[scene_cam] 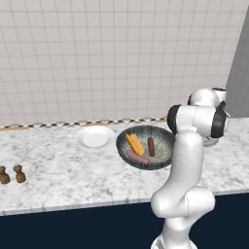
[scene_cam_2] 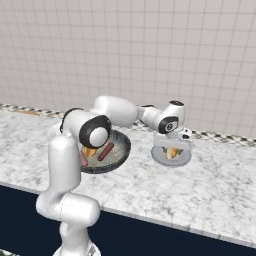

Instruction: Place one bun and one sausage from the bowl on each plate.

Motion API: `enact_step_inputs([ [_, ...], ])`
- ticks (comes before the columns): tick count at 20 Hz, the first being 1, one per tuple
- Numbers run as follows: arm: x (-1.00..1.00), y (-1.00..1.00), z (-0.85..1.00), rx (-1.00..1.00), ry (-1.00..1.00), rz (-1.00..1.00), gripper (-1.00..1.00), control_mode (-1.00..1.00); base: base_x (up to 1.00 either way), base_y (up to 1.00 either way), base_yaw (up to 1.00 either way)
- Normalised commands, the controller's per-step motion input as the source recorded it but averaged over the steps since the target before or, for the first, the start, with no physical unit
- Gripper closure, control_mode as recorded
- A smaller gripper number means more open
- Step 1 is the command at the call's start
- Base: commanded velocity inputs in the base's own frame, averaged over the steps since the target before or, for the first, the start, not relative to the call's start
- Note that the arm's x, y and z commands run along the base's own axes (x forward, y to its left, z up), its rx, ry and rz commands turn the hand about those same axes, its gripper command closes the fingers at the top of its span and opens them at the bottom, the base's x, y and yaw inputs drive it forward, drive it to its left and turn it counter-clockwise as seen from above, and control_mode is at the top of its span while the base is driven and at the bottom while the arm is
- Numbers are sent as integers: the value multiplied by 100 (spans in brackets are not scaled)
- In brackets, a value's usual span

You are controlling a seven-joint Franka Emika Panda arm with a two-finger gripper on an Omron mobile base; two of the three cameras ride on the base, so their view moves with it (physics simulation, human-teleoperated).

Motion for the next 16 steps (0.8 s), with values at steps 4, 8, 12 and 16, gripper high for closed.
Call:
enact_step_inputs([
  [4, 37, -46, -55, 2, 3, 5, 100, -100, 0, 0, 0],
  [8, 2, -13, -47, 2, 2, 7, -100, -100, 0, 0, 0],
  [12, -21, 24, -38, 0, -1, 7, -100, -100, 0, 0, 0],
  [16, -23, 36, -1, 0, -8, 1, -100, -100, 0, 0, 0],
])
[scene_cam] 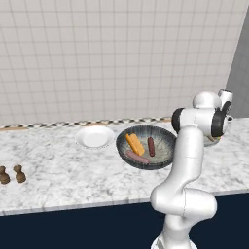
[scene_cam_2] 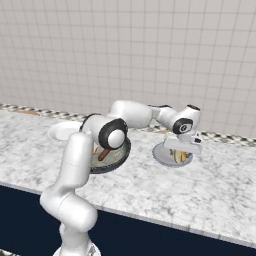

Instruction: Place one bun and one sausage from the bowl on each plate.

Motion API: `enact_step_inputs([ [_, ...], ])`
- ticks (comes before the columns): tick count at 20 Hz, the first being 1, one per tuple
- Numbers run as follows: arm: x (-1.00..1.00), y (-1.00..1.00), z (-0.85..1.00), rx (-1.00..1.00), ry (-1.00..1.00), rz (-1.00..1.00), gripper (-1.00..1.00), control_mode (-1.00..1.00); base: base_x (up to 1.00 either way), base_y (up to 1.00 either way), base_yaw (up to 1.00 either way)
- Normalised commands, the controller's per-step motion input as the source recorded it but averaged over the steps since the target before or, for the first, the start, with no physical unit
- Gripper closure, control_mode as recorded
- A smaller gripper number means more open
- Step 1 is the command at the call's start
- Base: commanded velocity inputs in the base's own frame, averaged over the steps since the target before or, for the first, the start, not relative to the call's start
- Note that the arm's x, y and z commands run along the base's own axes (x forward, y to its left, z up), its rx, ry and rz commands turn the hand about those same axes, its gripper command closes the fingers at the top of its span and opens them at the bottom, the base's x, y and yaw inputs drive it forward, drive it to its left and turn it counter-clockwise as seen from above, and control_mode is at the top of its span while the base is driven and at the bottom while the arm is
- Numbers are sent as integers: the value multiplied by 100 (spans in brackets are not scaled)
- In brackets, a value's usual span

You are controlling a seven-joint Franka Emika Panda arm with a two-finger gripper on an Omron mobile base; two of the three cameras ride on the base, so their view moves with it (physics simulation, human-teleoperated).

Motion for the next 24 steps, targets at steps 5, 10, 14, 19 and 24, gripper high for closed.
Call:
enact_step_inputs([
  [5, -31, 33, 31, -1, -16, 0, -100, -100, 0, 0, 0],
  [10, -68, 51, 83, -10, -27, -1, -100, -100, 0, 0, 0],
  [14, -55, 100, 74, -7, -5, 0, -100, -100, 0, 0, 0],
  [19, -48, 100, 50, -5, 0, 2, -100, -100, 0, 0, 0],
  [24, -41, 100, 35, -1, 0, 3, -100, -100, 0, 0, 0],
])
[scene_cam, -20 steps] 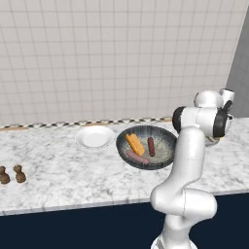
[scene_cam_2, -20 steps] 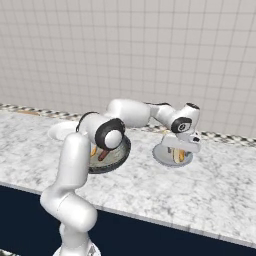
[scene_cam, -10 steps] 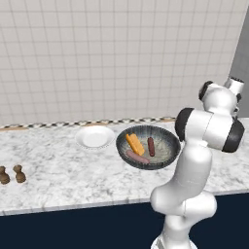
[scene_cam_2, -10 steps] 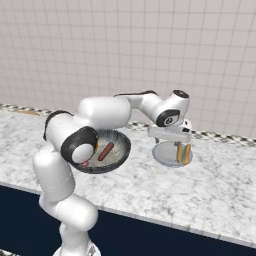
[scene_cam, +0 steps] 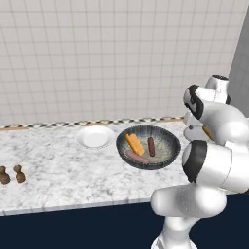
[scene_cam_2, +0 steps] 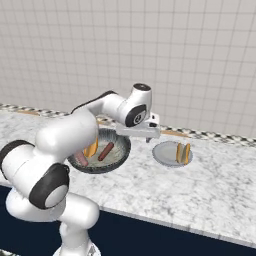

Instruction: Place one bun and one sausage from the bowl on each plate.

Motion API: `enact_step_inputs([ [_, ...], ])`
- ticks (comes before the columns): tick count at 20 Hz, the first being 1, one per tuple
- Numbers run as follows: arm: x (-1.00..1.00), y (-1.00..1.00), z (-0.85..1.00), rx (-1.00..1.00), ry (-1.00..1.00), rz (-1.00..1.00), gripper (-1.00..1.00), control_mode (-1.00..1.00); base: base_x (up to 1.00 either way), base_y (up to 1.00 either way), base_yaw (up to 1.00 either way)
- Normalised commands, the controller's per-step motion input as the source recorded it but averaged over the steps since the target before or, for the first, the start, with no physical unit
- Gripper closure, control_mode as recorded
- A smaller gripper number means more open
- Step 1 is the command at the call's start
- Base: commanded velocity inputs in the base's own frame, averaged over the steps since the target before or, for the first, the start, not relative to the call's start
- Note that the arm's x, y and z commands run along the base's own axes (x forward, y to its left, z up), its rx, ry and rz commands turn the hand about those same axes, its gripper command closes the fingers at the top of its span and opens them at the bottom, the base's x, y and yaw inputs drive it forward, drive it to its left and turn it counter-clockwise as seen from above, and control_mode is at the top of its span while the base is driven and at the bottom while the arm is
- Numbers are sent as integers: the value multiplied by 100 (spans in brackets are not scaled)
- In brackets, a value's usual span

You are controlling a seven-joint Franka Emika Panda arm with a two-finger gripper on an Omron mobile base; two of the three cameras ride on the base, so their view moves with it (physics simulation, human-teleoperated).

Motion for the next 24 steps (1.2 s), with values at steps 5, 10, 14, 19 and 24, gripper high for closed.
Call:
enact_step_inputs([
  [5, -31, 100, 9, -3, 2, 0, -100, -100, 0, 0, 0],
  [10, 0, 100, 0, -2, 7, 0, -100, -100, 0, 0, 0],
  [14, 34, 86, -5, 0, 12, -2, -100, -100, 0, 0, 0],
  [19, 43, 17, -27, 1, 12, -19, -100, -100, 0, 0, 0],
  [24, 32, 0, -32, 4, 4, -31, -100, -100, 0, 0, 0],
])
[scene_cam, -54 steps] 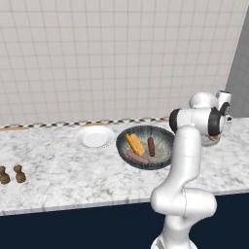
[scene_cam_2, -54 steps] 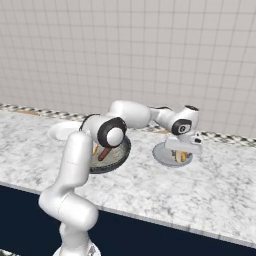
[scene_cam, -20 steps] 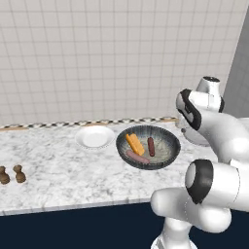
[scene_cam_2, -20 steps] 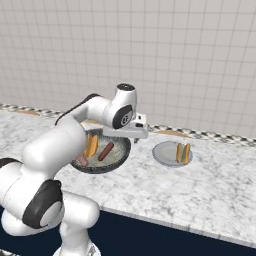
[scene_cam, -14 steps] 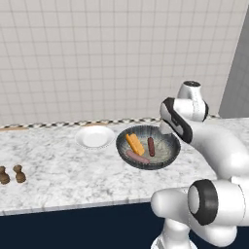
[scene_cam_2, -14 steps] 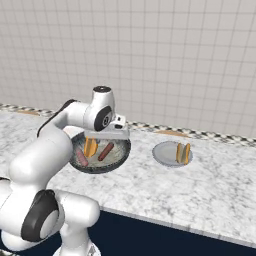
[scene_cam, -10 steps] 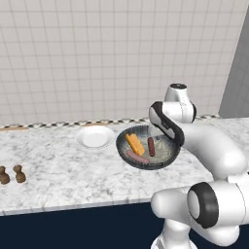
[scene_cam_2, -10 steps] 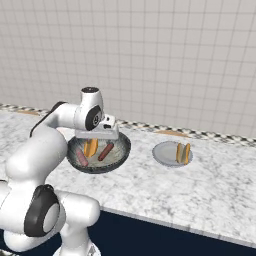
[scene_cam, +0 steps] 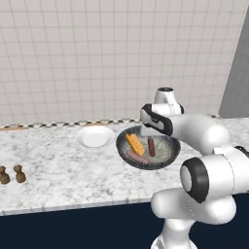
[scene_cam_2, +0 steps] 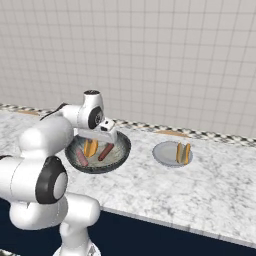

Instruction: Place one bun and one sausage from the bowl on each plate.

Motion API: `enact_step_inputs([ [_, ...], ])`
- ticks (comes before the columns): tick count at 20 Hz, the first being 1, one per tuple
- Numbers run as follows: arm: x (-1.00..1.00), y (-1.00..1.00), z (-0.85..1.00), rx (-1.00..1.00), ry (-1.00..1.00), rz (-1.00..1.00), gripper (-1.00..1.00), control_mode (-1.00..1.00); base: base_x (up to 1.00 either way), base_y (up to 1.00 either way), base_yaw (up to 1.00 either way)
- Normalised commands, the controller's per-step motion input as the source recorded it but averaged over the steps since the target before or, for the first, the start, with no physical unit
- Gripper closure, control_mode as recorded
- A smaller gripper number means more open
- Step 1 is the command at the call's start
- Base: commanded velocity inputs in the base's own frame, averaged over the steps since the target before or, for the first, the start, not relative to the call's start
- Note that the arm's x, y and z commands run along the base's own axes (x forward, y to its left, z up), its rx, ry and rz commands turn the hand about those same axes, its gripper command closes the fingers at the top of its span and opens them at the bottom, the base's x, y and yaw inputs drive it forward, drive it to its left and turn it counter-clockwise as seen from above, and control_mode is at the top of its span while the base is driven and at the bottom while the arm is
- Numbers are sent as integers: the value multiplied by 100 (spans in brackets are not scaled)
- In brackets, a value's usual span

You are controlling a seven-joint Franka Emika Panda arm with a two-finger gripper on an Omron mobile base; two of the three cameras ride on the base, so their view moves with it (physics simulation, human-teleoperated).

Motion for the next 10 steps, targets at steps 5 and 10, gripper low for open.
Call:
enact_step_inputs([
  [5, 35, 0, -35, 9, 0, -13, -100, -100, 0, 0, 0],
  [10, 19, 0, -37, 5, -6, -11, -100, -100, 0, 0, 0],
])
